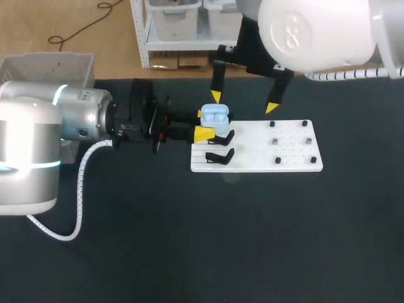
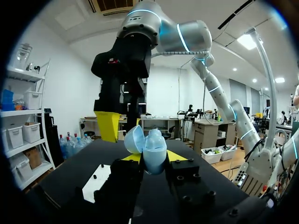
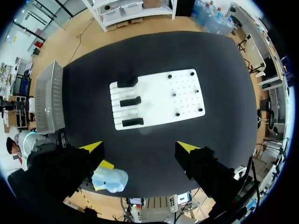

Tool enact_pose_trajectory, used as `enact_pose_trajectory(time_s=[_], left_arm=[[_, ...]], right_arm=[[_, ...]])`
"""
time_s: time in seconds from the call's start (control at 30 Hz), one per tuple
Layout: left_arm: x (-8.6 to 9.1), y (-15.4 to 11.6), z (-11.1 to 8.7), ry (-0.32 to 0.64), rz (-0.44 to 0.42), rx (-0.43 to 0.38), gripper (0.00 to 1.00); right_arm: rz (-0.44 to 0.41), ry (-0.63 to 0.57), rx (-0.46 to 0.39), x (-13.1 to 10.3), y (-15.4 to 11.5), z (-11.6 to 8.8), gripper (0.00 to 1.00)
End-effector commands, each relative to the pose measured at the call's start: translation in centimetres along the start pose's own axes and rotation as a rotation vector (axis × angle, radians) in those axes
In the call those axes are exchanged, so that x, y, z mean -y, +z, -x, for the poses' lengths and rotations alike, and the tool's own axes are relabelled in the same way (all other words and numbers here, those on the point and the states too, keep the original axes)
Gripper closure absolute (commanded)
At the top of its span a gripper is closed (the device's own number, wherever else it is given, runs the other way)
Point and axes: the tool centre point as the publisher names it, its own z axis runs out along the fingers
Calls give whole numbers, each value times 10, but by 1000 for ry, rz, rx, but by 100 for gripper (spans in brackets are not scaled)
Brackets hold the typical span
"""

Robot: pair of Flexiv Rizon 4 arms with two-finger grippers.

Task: Pick up each earbud case from the left stands, insert the matching earbuds, close the lid, and place the case in the box.

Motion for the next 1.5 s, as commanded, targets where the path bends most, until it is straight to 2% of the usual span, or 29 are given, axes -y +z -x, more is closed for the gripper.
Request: enact_pose_trajectory(time_s=[0.03, 0.47, 0.53, 0.77, 0.97, 1.17, 1.3, 1.4, 1.5], left_arm=[[0, 0, 0, 1, 1, 0, 100], [0, 0, 0, 1, 1, 0, 100], [0, 0, 0, 1, 1, 0, 100], [0, 0, 0, 1, 1, 0, 100], [0, 0, 0, 1, 1, 0, 100], [0, 0, 0, 1, 1, 0, 100], [0, 0, 0, 1, 1, 0, 100], [0, 0, 0, 1, 1, 0, 100], [0, 0, 0, 1, 1, 0, 100]], right_arm=[[1, -6, -18, 2, -8, -8, 0], [20, -18, -107, 2, -7, -20, 0], [19, -19, -52, 3, -10, -19, 0], [151, -26, 157, 10, -36, -13, 0], [225, -115, 305, 26, -60, -25, 0], [263, -169, 355, 47, -70, -43, 0], [244, -193, 381, 57, -68, -55, 0], [229, -205, 378, 63, -62, -59, 0], [249, -217, 370, 68, -59, -61, 0]])
